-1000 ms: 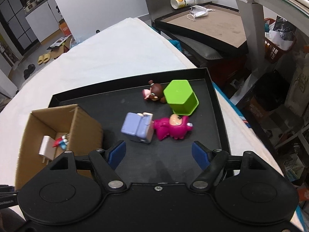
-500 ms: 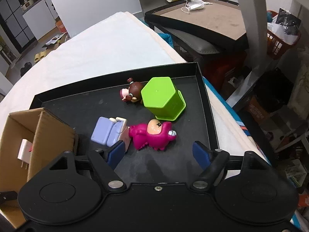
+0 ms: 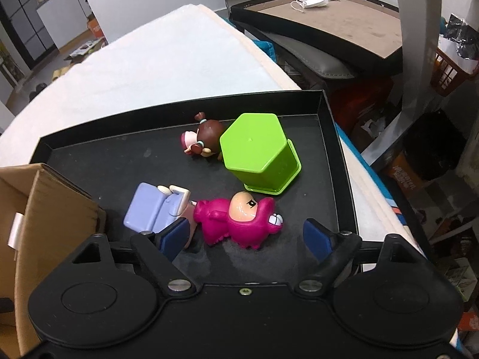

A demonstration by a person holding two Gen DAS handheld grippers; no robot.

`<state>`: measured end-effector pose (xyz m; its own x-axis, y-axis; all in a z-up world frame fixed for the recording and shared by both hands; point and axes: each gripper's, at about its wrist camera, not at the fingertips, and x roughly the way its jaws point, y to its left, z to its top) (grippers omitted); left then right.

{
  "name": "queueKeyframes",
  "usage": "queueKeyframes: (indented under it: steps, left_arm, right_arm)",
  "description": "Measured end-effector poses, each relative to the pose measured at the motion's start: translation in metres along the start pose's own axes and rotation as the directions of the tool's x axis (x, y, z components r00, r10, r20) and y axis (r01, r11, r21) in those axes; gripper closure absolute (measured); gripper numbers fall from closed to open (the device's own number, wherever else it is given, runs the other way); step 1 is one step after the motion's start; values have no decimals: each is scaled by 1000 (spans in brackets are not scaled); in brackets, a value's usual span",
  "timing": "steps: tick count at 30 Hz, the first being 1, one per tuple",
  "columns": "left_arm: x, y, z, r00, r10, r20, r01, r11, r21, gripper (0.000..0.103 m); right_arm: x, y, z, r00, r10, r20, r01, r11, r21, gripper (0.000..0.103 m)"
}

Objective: Organize rigid objects
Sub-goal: 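Move the right gripper to the pink dinosaur figure and grasp it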

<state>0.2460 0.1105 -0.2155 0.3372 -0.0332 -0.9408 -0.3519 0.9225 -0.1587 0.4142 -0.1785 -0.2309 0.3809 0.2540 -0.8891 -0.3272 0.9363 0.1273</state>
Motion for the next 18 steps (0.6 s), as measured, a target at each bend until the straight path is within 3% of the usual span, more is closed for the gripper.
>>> queueKeyframes:
  steps: [8, 15, 16, 18]
  left_arm:
    - [1, 1, -1, 1000, -3, -2, 3, 1000, -2, 85]
    - [2, 2, -1, 1000, -9, -2, 9, 1000, -4, 85]
    - [2, 2, -1, 1000, -9, -2, 9, 1000, -4, 85]
    - [2, 2, -1, 1000, -9, -3, 9, 1000, -5, 85]
  right_arm:
    - [9, 7, 6, 1000, -13, -7, 13, 1000, -1, 16]
    - [18, 16, 10, 997, -72, -27, 72, 997, 14, 13]
    - [19, 17, 11, 996, -79, -28, 80, 997, 16, 13]
    - [20, 21, 12, 994, -105, -30, 105, 994, 3, 23]
